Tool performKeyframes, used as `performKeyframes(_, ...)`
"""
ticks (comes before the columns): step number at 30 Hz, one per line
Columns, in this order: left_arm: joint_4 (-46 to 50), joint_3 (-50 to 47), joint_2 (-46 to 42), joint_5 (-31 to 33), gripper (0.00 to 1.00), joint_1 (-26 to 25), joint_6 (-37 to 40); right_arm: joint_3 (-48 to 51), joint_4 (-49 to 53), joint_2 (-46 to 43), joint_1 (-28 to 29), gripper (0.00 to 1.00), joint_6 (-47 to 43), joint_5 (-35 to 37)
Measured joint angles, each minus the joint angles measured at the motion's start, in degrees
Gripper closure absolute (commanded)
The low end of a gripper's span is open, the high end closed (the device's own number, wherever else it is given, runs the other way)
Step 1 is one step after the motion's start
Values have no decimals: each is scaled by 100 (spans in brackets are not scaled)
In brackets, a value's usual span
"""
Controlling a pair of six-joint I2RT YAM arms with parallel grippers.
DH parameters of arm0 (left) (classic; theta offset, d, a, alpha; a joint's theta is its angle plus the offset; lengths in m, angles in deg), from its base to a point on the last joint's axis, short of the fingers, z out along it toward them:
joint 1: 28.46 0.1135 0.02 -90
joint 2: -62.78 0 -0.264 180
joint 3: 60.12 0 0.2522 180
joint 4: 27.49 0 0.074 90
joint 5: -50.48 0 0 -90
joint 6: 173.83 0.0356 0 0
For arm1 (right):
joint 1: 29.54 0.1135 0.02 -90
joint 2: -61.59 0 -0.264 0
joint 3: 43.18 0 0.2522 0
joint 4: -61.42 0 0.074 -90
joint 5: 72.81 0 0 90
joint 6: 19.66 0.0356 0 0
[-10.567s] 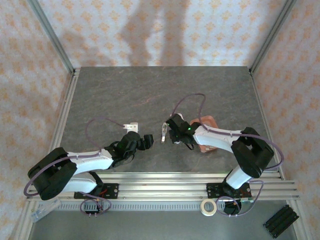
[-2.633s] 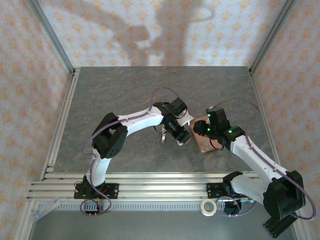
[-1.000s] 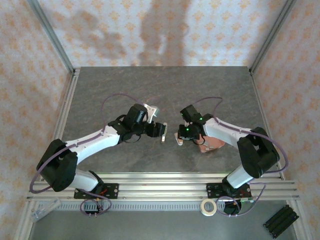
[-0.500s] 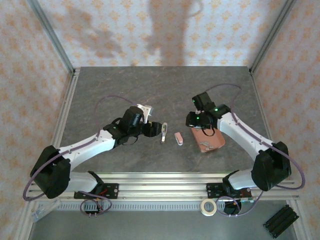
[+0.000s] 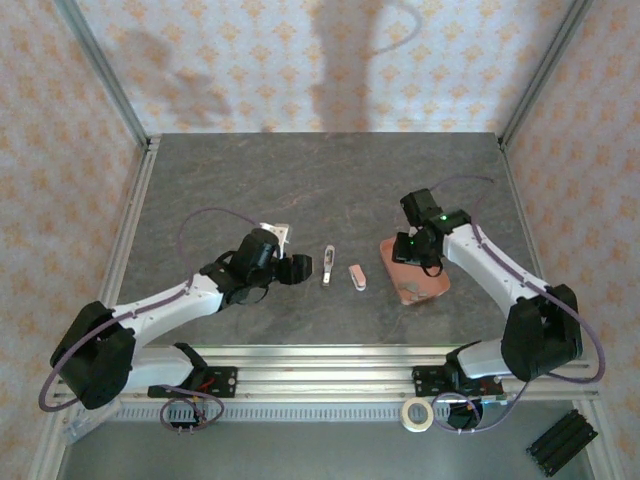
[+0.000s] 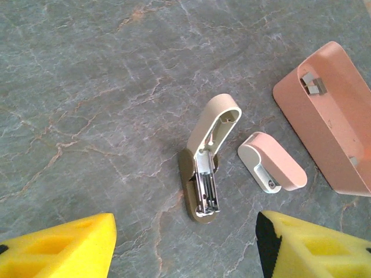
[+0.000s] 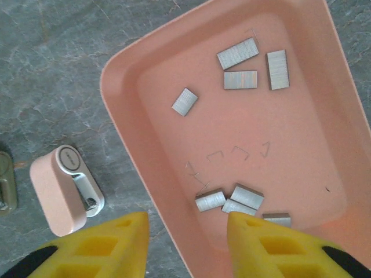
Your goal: Load the staples into the stapler
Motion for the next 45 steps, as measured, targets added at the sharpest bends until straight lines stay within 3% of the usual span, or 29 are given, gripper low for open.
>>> performKeyframes(15,-208,-164,-68,188,33,0,-164,-94,-11,1139,-223,60,-236,13)
performKeyframes(22,-210,-160,76,205,32,0,-155,-229,-337,1491,-595,60,179,-271)
performKeyframes(31,-203,81,376,205,32,2,-28,-573,-691,2026,-597,64,621,-586)
performKeyframes(45,-208,175,544,164,31,76,15,-586,-798,2218,-597,65,782,-767)
